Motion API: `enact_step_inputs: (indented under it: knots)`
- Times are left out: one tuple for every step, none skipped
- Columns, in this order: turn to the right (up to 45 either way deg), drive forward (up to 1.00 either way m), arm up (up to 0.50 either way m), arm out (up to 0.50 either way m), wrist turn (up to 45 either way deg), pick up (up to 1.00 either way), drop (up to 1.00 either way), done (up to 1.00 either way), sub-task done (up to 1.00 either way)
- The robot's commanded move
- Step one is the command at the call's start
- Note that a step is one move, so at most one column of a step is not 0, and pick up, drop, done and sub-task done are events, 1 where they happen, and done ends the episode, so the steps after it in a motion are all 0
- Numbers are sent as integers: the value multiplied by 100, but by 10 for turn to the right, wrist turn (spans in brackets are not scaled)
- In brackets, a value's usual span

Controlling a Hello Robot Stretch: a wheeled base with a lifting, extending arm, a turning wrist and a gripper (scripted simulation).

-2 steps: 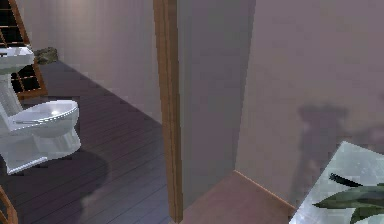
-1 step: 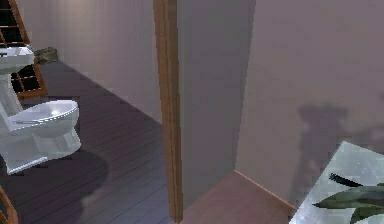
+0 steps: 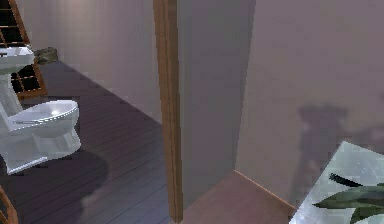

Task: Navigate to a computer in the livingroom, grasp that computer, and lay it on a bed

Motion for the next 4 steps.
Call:
enact_step_inputs:
  knots:
    - [0, 0, 0, 0, 450, 0, 0, 0, 0]
    - [0, 0, 0, 0, 210, 0, 0, 0, 0]
    - [0, 0, -30, 0, 0, 0, 0, 0, 0]
    - [0, 0, 0, 0, 0, 100, 0, 0, 0]
